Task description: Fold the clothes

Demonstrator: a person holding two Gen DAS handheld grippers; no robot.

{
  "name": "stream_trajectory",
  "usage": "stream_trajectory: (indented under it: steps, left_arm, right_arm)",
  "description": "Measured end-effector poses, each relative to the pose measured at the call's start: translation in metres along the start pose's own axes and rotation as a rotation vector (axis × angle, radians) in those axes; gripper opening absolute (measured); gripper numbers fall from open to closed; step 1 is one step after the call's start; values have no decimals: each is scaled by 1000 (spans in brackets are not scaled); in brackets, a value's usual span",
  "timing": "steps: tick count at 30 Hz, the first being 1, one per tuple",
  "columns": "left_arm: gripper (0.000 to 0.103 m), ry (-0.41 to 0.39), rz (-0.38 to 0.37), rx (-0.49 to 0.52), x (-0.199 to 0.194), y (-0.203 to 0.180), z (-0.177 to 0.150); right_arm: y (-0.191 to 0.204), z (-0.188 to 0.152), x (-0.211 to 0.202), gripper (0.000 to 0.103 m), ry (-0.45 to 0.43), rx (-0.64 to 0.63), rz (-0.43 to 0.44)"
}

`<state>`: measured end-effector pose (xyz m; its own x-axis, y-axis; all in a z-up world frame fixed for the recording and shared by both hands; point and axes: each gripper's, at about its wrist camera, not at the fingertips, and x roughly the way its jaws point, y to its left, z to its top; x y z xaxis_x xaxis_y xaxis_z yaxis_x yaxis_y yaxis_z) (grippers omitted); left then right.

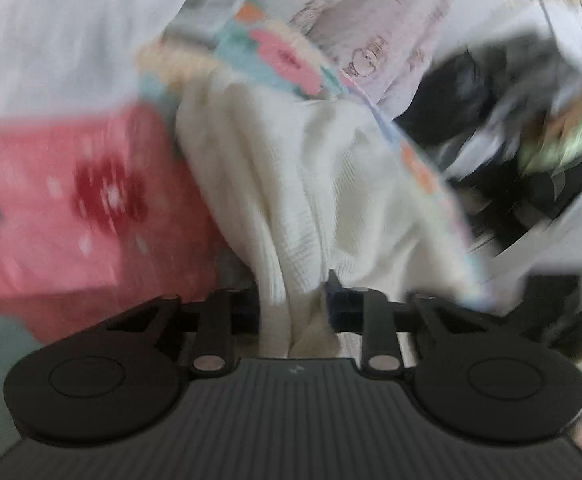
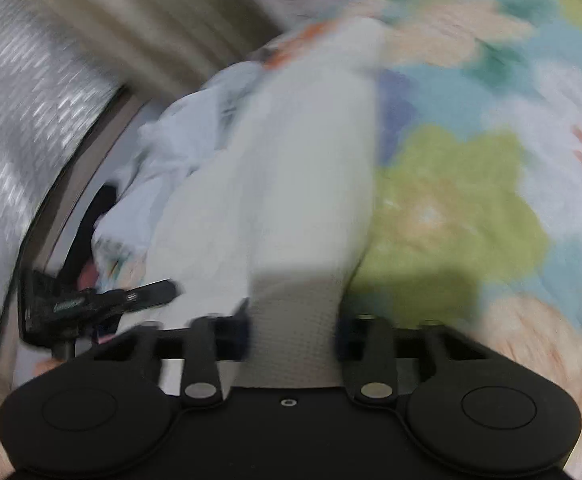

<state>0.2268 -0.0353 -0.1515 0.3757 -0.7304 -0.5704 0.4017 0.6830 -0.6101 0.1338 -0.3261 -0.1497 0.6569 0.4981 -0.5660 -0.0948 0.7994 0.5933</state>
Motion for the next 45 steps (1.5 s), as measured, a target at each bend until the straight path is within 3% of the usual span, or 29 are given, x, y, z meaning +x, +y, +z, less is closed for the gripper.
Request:
stream_trajectory:
  steps: [3, 6, 8, 10, 11, 12, 14, 16, 18, 20, 22, 25, 28, 31, 34, 35, 36, 37, 38, 39, 42, 45]
  left_arm:
    - [20, -70, 53, 120, -33, -39, -1]
    - [20, -159, 81, 126, -81, -71, -10]
    - [21, -155, 172, 119, -99, -91, -23]
    - [29, -105, 211, 61, -99, -92, -39]
    - [31, -28, 233, 25, -86, -85, -49]
    - [34, 50, 255, -12, -74, -77, -58]
    - [35, 172, 310, -96, -55, -52, -70]
    - [41, 138, 250, -200, -63, -31, -70]
    - [42, 70, 222, -271, -80, -20, -62]
    - [50, -34, 302, -238, -99, -19, -54]
    - [58, -86, 340, -190, -107, -14, -46]
    - [58, -66, 266, -248, -103, 6, -42]
    - [58, -27, 181, -323, -88, 21, -45]
    - [59, 12, 201, -294, -54, 19, -49]
    - [61, -41, 187, -309, -41, 22, -49]
    - [60, -63, 170, -317, -38, 24, -47]
    - [51, -85, 153, -324, -35, 26, -46]
    - [31, -98, 155, -311, -32, 26, -45]
    - [28, -108, 160, -294, -31, 23, -45]
    - [24, -119, 166, -277, -30, 21, -45]
    - [20, -142, 246, -157, -37, -5, -44]
    - [17, -180, 341, -9, -49, -37, -43]
  right_arm:
    - [27, 13, -13, 31, -7, -143, 20]
    - [59, 27, -28, 31, -26, -296, 4]
    - [76, 33, -36, 31, -27, -368, 25]
    - [81, 35, -35, 34, 12, -397, 16]
    - [78, 36, -28, 40, 42, -398, -19]
    - [73, 33, -22, 46, 67, -388, -76]
    - [61, 23, -8, 47, 113, -352, -223]
    - [46, 10, -6, 52, 127, -294, -312]
    - [34, 0, -27, 52, 82, -187, -276]
    - [23, -12, -48, 54, 40, -97, -249]
    - [14, -27, -67, 56, 15, -40, -247]
    - [-3, -53, -85, 57, 27, 45, -203]
    - [-20, -75, -89, 64, 17, 166, -100]
    - [-32, -92, -75, 66, 12, 291, 25]
    - [-32, -94, -46, 68, -2, 329, 76]
    - [-31, -91, -36, 69, -11, 315, 69]
    - [-29, -88, -29, 69, -18, 300, 65]
    - [-24, -85, -25, 68, -25, 279, 50]
    - [-18, -82, -21, 65, -31, 257, 32]
    - [-11, -80, -20, 52, -33, 221, 0]
    - [16, -79, -30, 29, -59, 52, -92]
    - [54, -78, -48, 20, -99, -140, -175]
